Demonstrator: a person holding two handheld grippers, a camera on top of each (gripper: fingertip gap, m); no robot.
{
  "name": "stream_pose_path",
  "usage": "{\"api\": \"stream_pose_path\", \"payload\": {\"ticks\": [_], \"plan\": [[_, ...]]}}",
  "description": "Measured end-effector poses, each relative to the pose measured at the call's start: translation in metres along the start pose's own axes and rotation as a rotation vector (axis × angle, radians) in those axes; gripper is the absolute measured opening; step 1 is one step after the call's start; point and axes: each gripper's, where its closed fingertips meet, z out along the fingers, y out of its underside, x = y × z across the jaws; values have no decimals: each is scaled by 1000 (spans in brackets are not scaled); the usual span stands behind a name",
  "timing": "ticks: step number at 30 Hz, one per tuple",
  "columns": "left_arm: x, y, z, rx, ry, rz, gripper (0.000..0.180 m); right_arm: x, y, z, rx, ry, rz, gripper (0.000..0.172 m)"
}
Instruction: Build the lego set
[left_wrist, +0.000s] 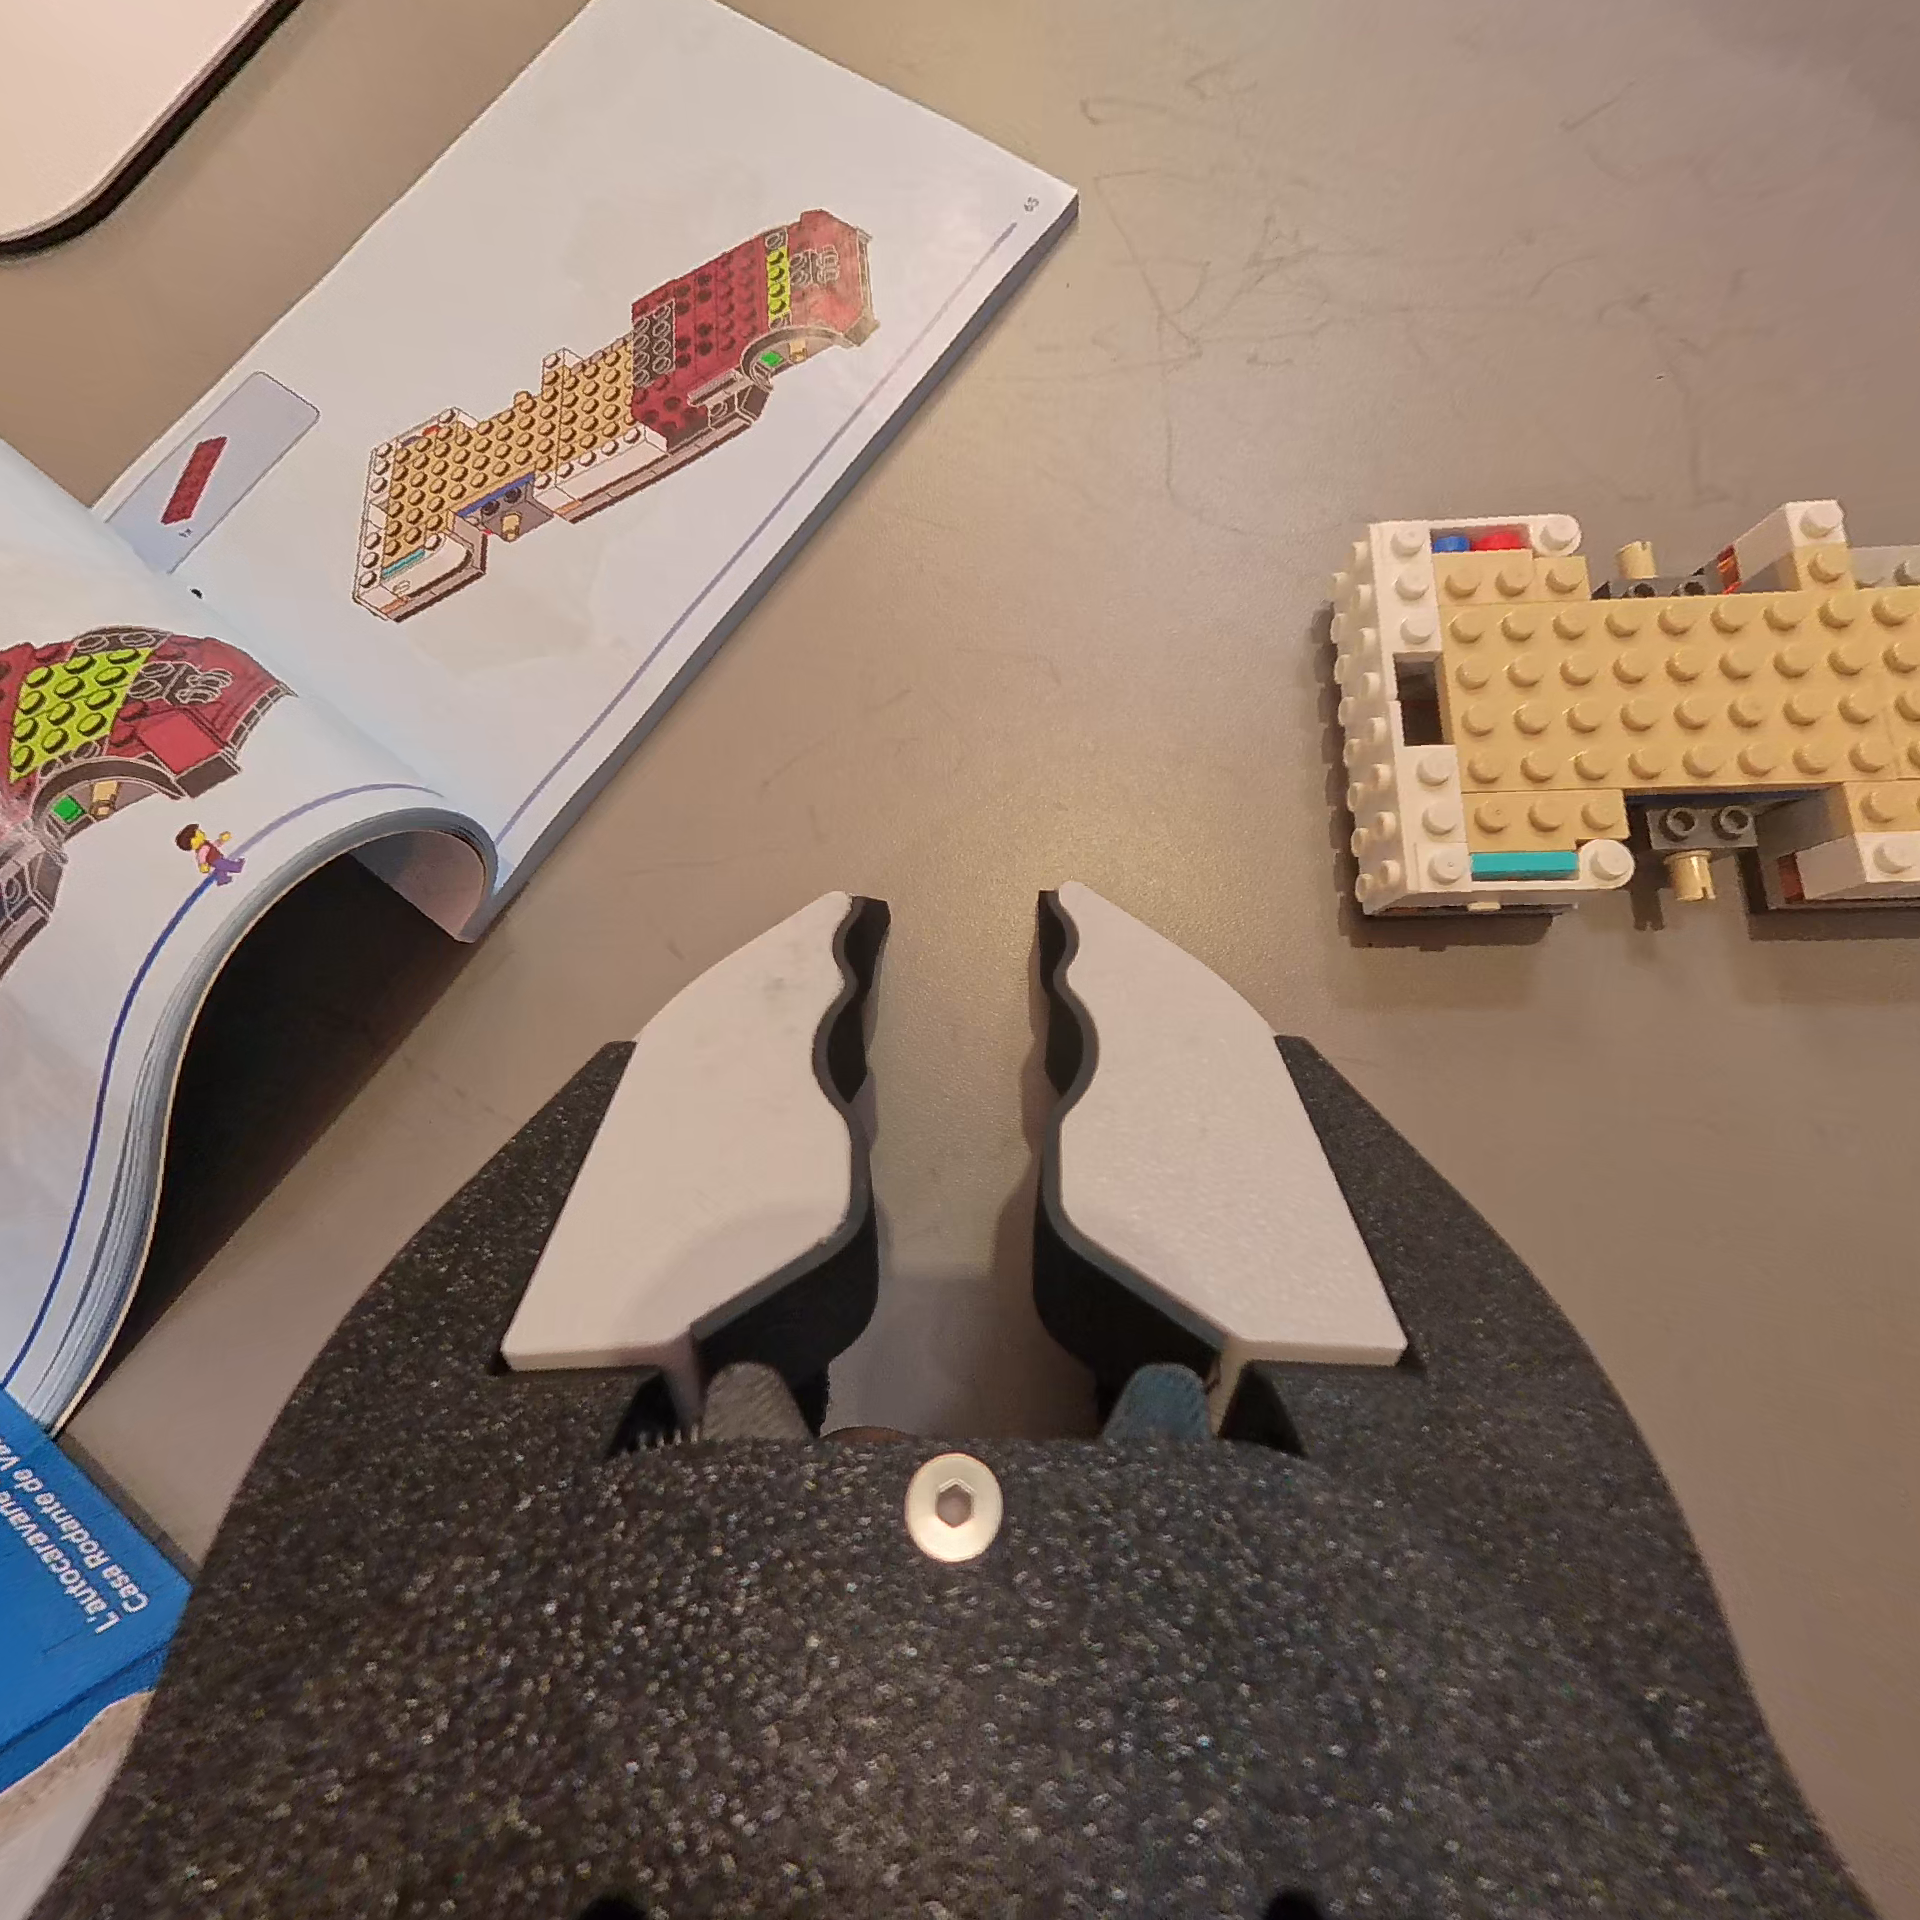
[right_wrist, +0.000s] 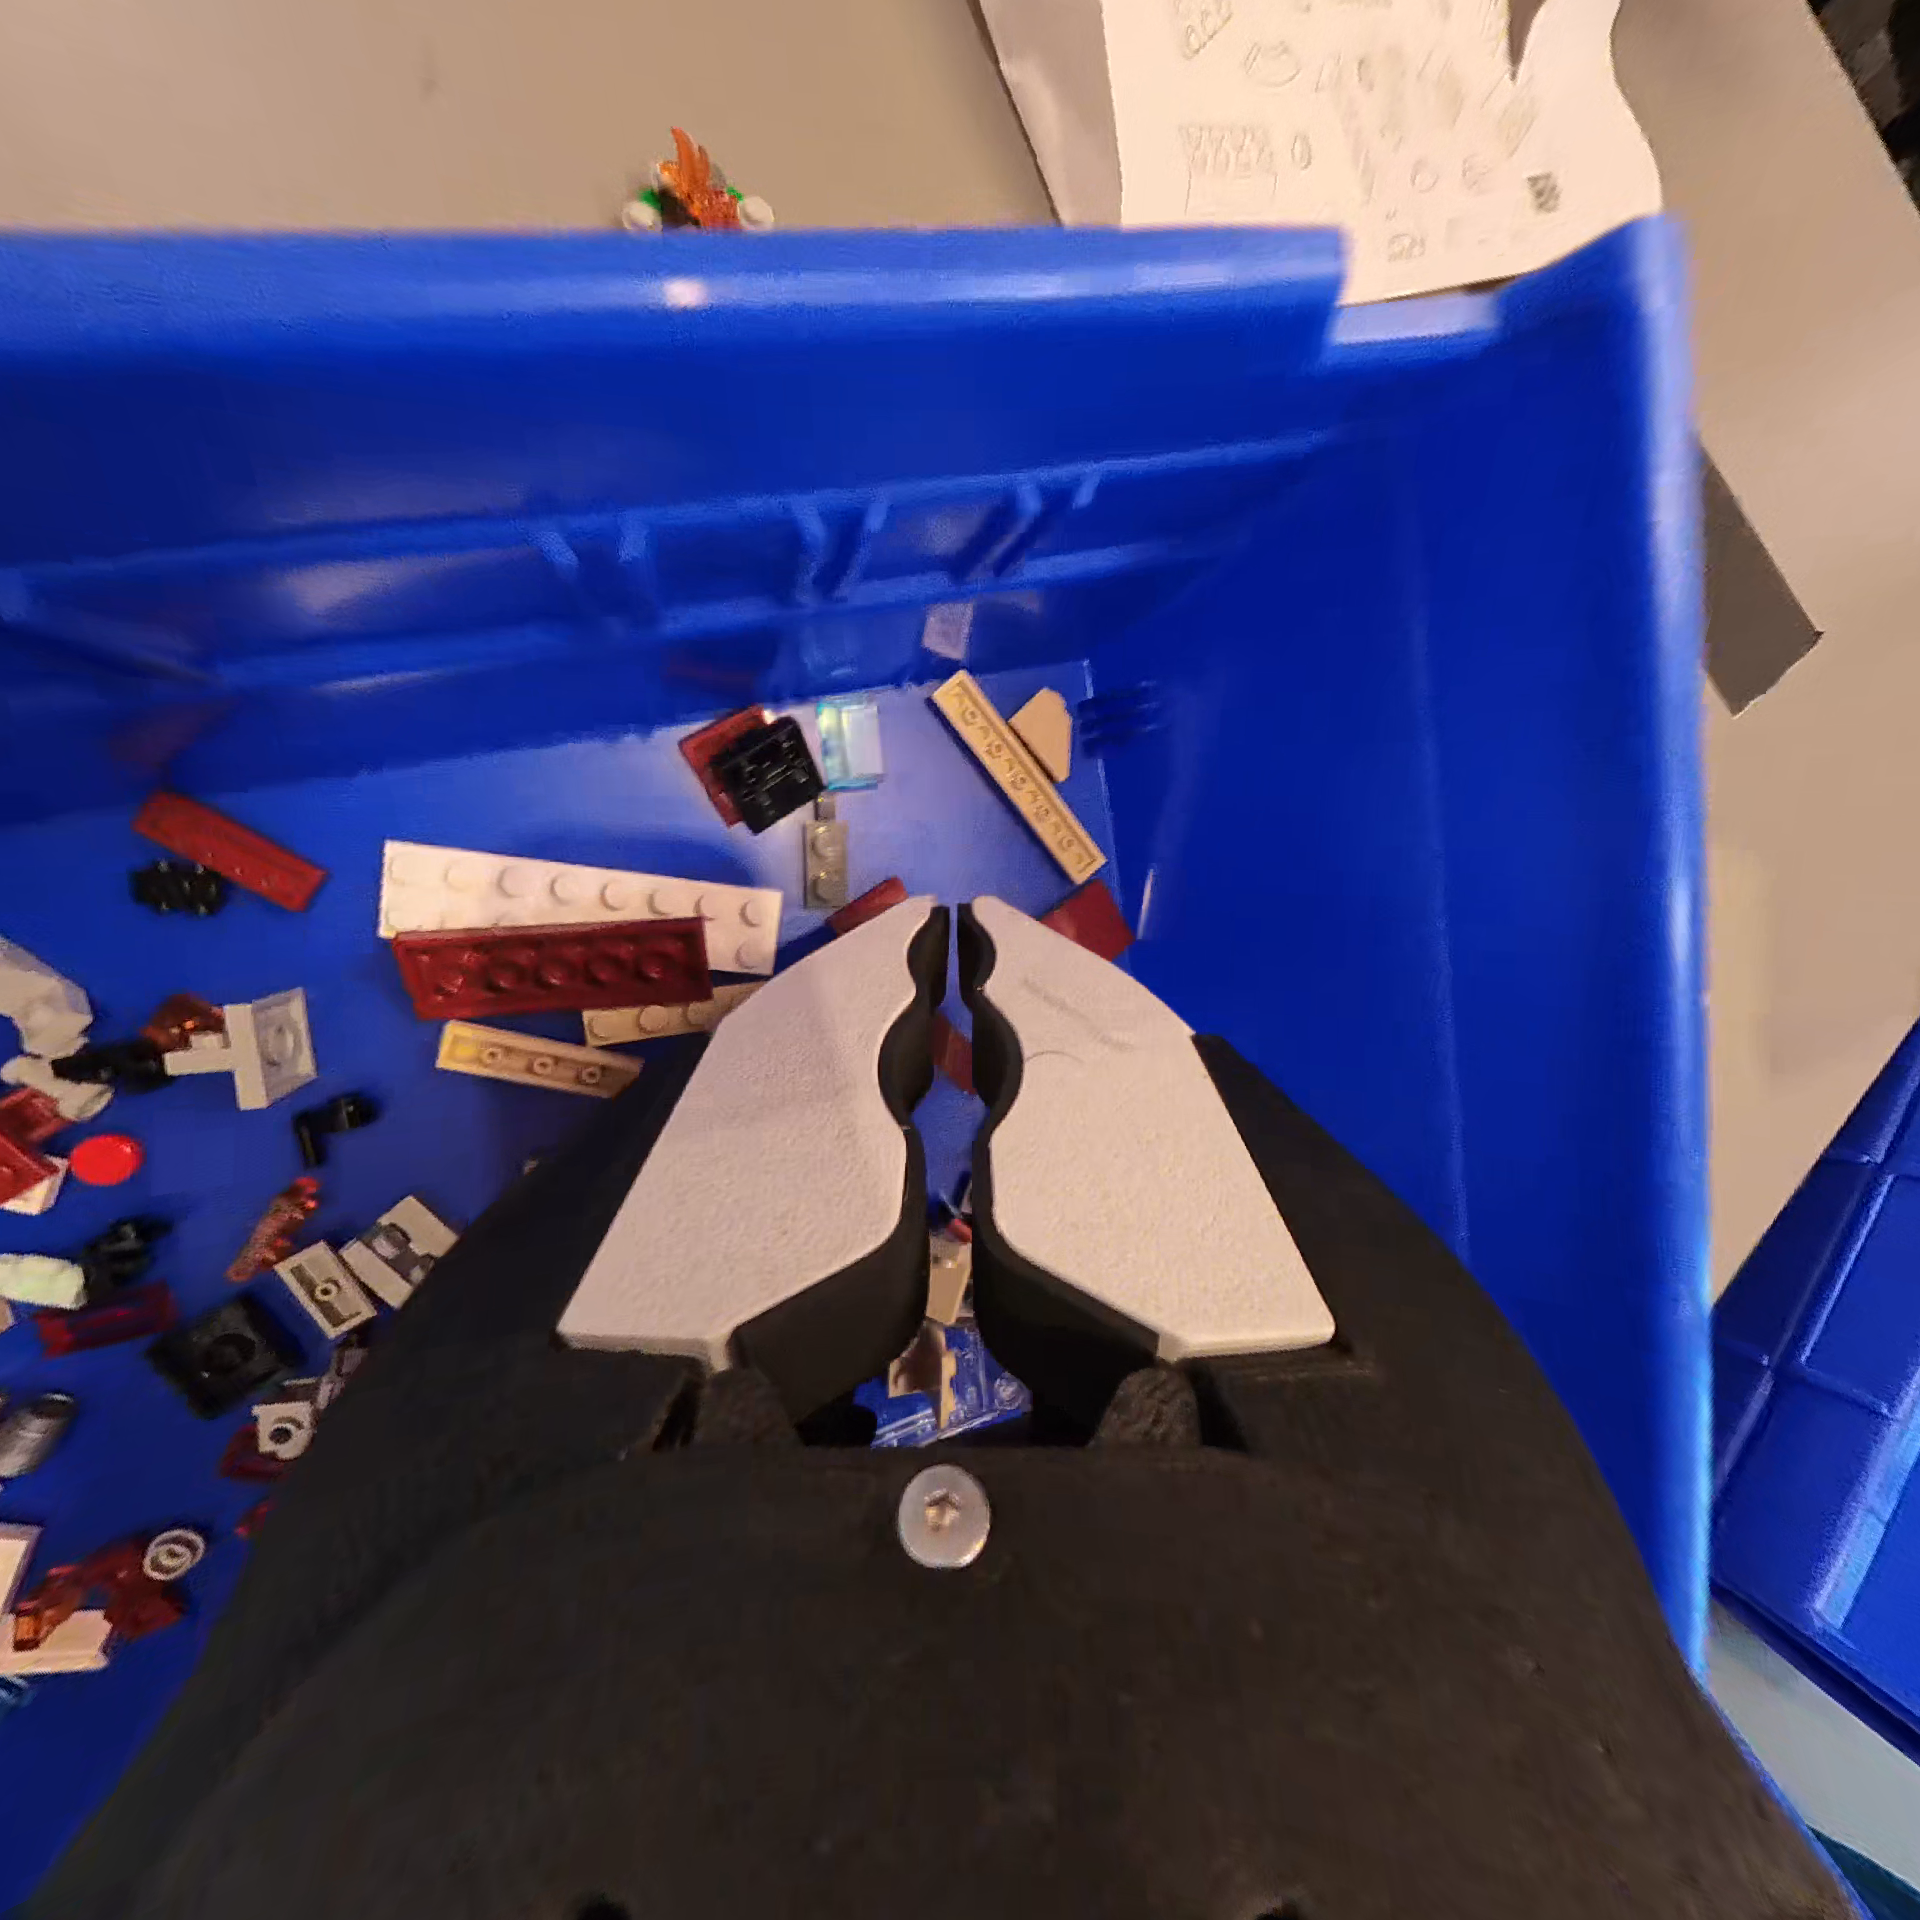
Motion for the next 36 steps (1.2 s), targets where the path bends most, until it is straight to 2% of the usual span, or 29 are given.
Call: {"api": "stream_pose_path", "payload": {"ticks": [1, 20, 27, 31, 33, 36], "plan": [[0, 0, 0, 0, 1, -1, 32, 0, 0, 0, -5, 5, -3, 2], [-1, 0, 0, 0, -6, -1, 31, -6, -10, -4, 6, 13, -49, 5], [-1, 0, 0, -1, -3, -3, 31, -29, -13, -5, 18, -92, -116, 6], [-1, 0, 0, -2, 1, -13, 31, -71, -23, -6, 36, -310, -223, 6], [-2, 0, 0, -2, -4, -12, 31, -91, -16, -1, -17, -402, -334, 7], [-1, 0, 0, 0, -12, -2, 30, -96, 5, 13, -146, -394, -520, 15]]}}
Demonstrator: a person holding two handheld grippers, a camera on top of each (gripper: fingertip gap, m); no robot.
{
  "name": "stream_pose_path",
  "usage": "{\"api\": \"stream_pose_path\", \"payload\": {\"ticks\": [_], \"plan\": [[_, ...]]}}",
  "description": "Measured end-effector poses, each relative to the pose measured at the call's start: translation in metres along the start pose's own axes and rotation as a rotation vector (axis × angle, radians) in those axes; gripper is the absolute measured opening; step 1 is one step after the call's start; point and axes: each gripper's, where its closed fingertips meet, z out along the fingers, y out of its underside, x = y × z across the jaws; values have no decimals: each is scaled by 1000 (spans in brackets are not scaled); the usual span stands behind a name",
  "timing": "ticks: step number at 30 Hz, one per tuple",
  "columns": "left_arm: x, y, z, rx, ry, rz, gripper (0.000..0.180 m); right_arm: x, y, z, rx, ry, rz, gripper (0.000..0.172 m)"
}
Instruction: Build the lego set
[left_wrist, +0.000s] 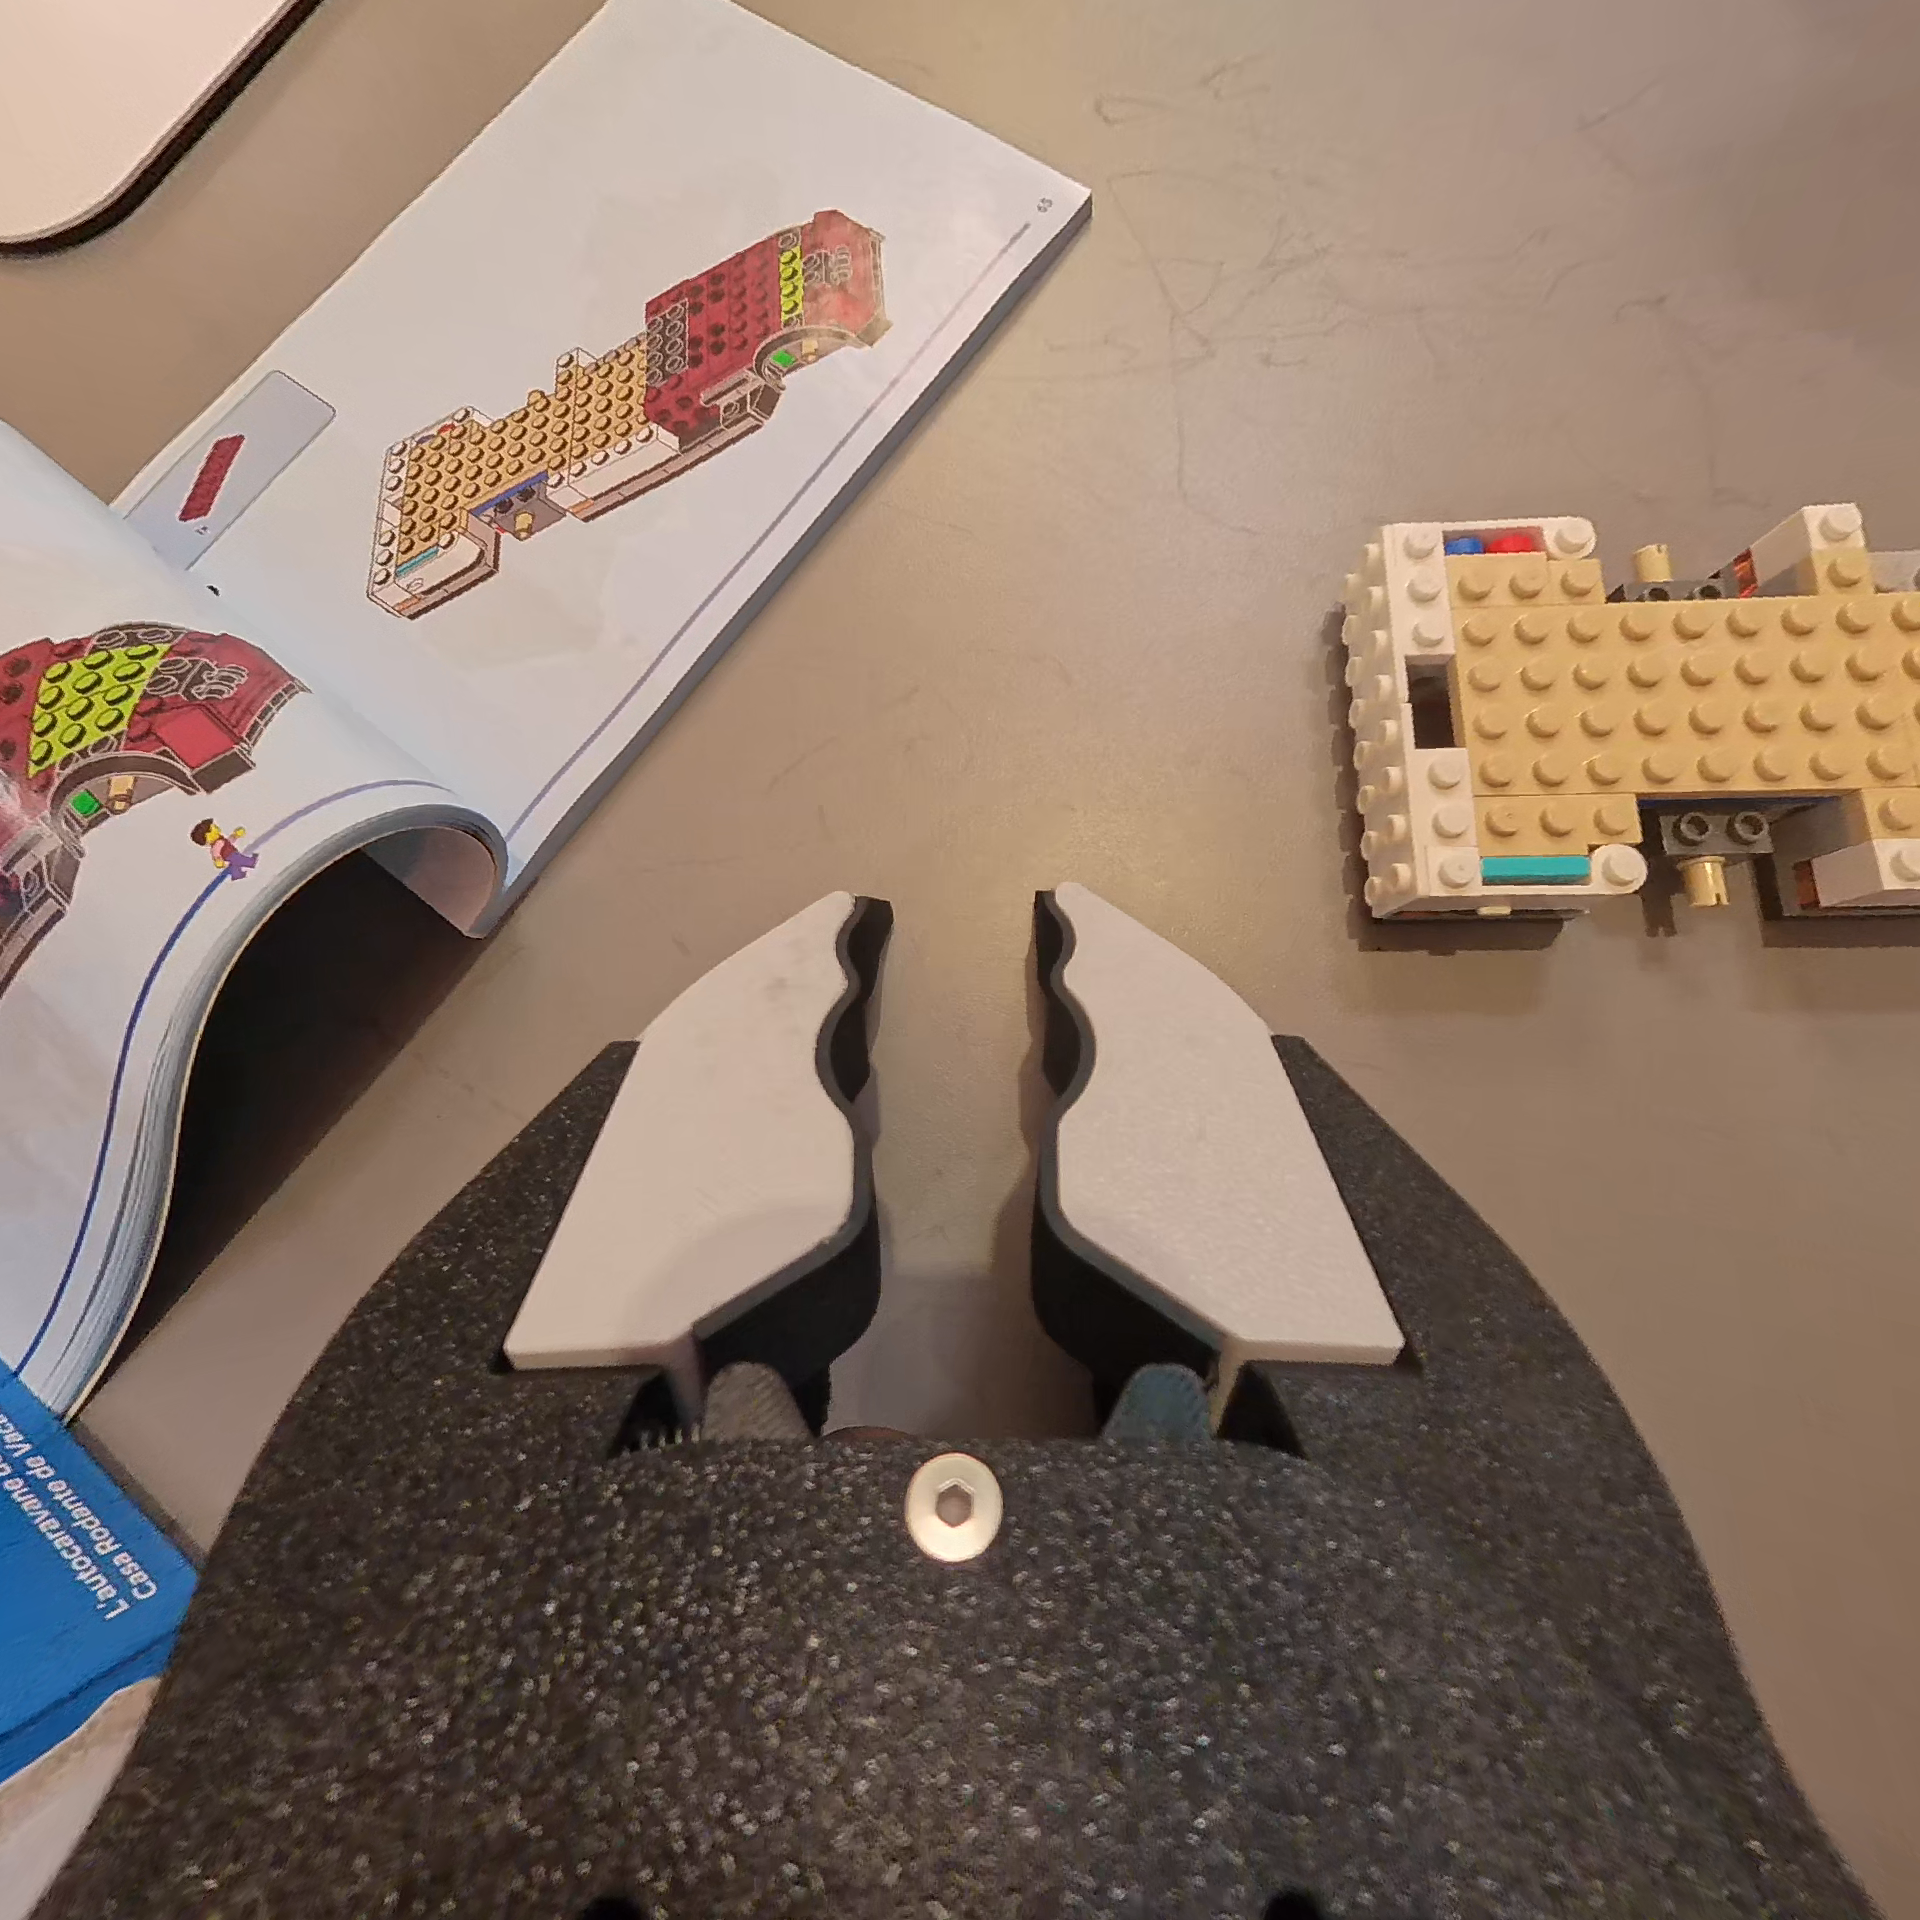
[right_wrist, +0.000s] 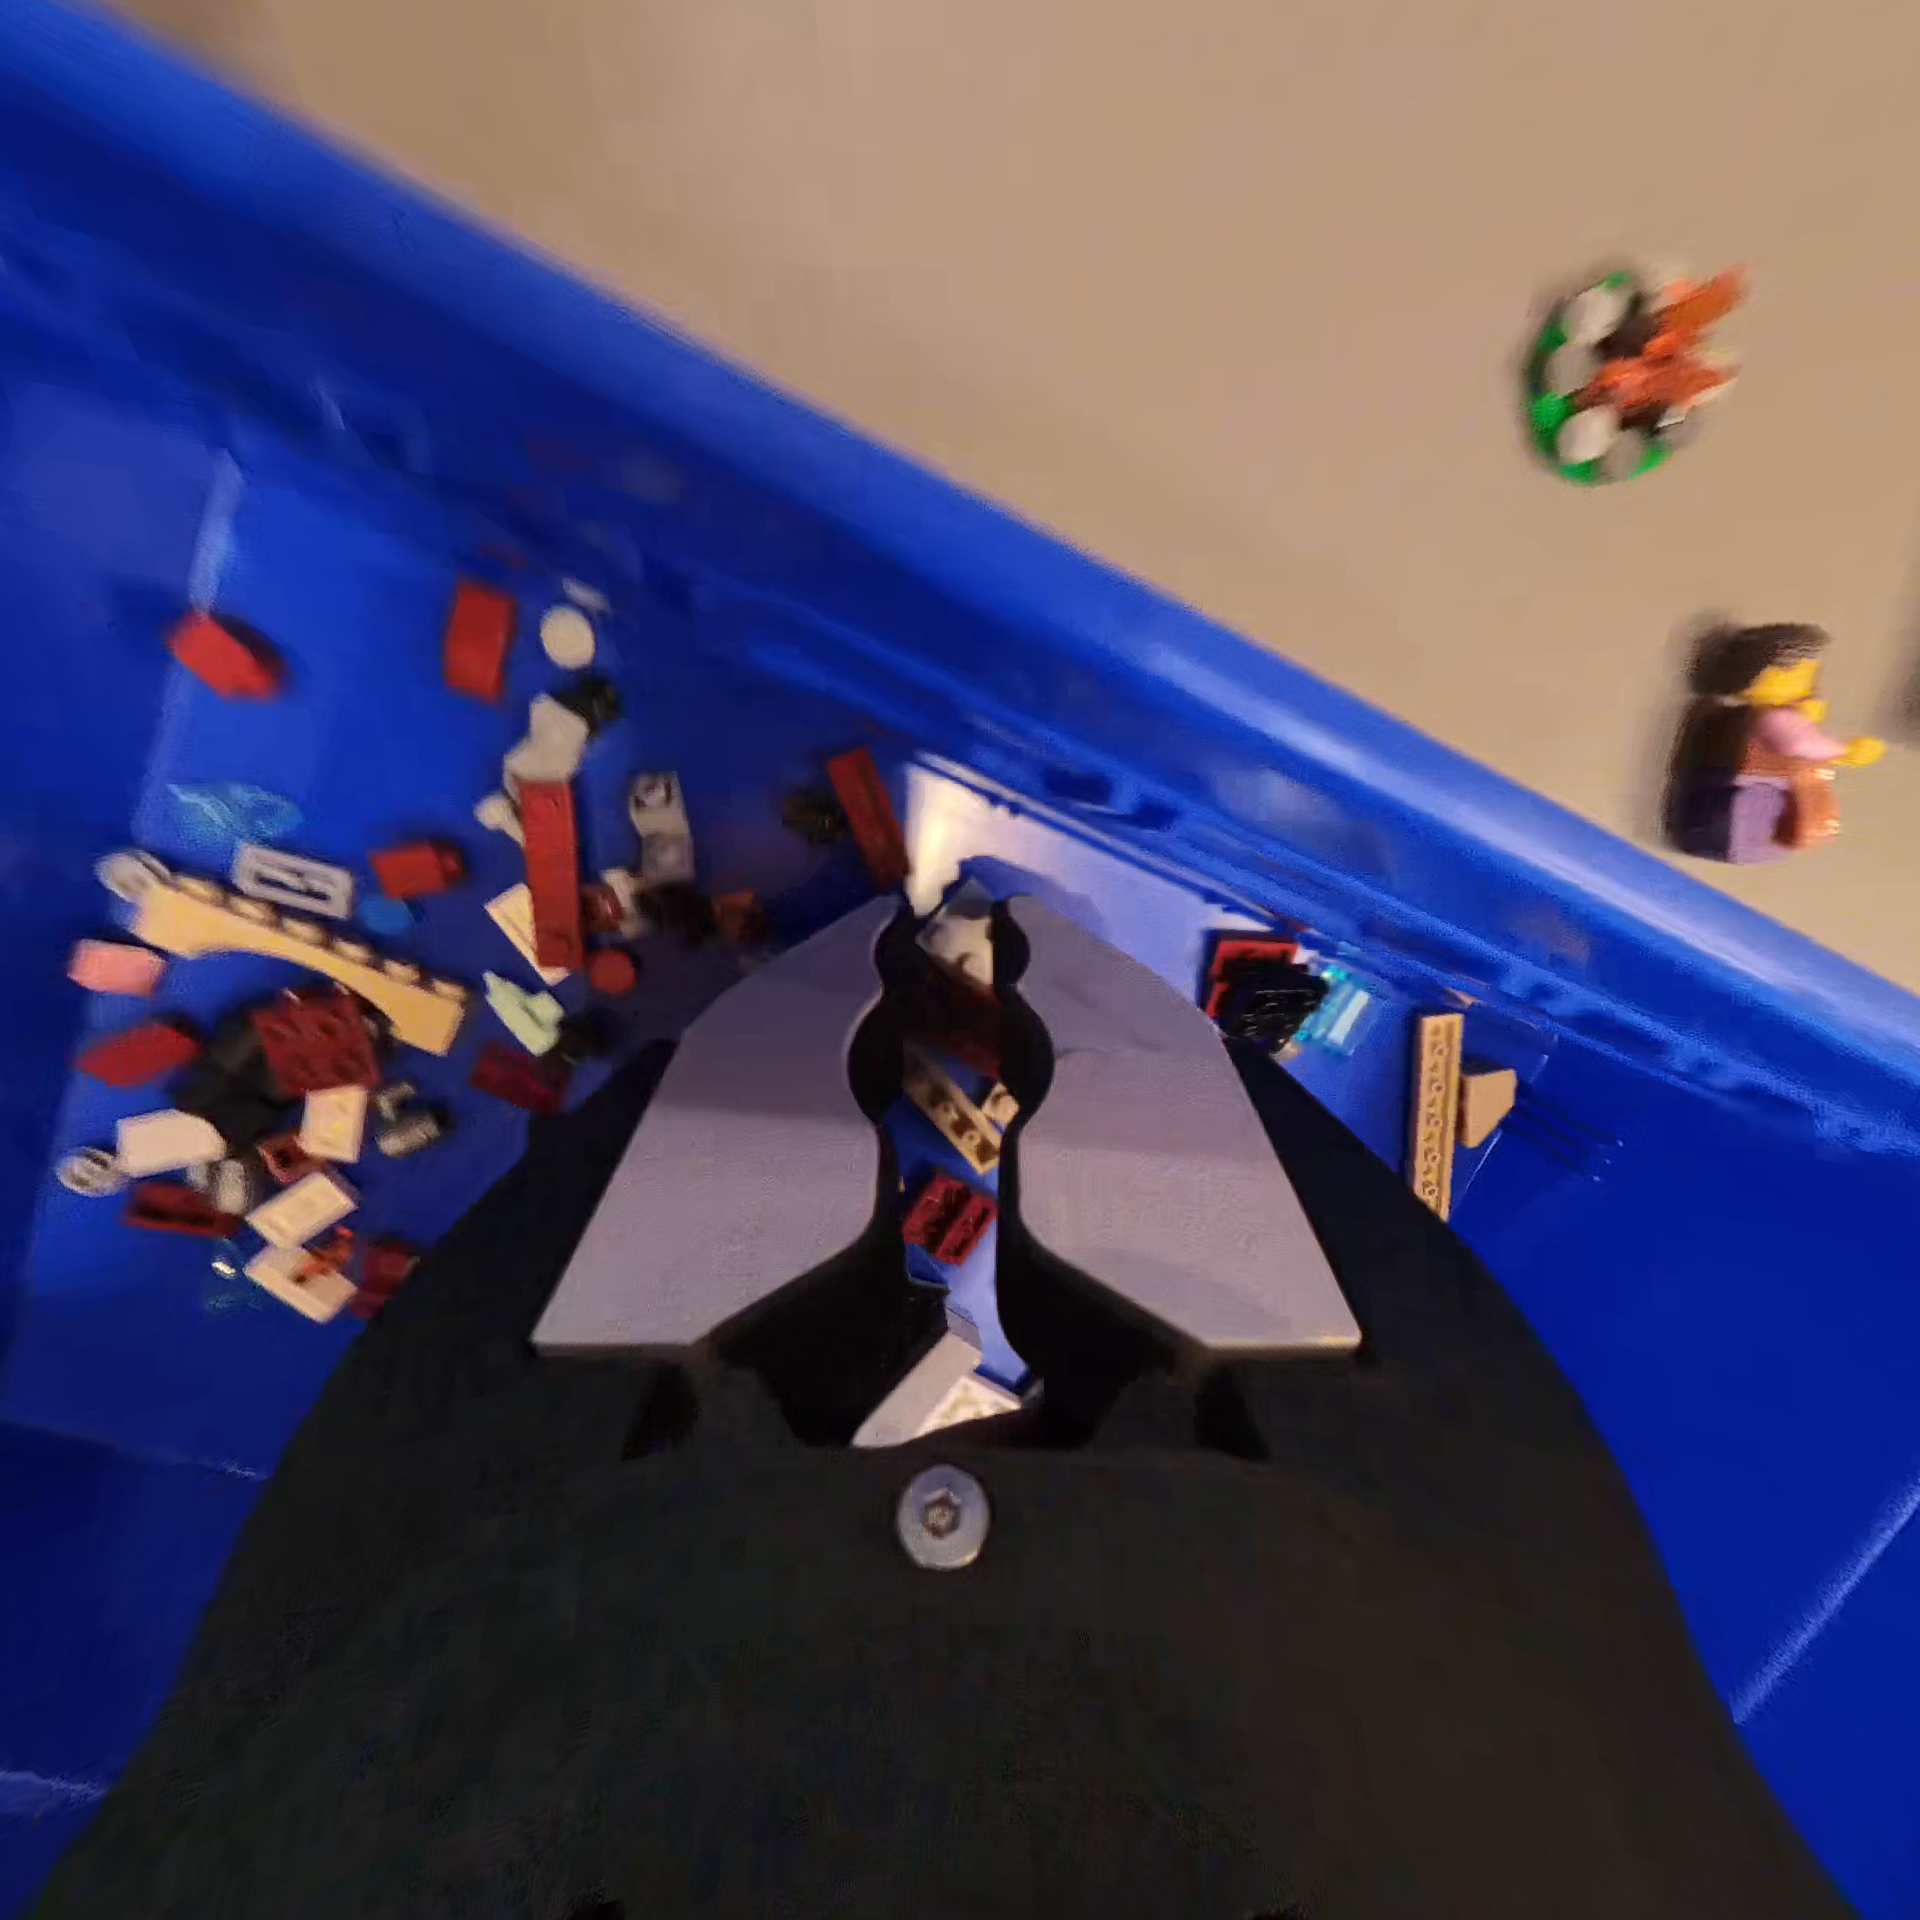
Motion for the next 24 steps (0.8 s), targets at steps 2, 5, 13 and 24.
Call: {"api": "stream_pose_path", "payload": {"ticks": [2, 5, 13, 24], "plan": [[0, 0, 0, 0, -2, 4, 30, -5, -5, -1, 20, -20, -55, 19], [0, 0, 0, 0, 2, 3, 30, -3, -6, -1, 13, -16, -62, 21], [1, 0, 0, 1, 1, 8, 29, -19, -19, -5, 83, -113, -5, 18], [1, 0, 0, 1, -6, 7, 28, -31, -16, 4, 28, -94, 291, 6]]}}
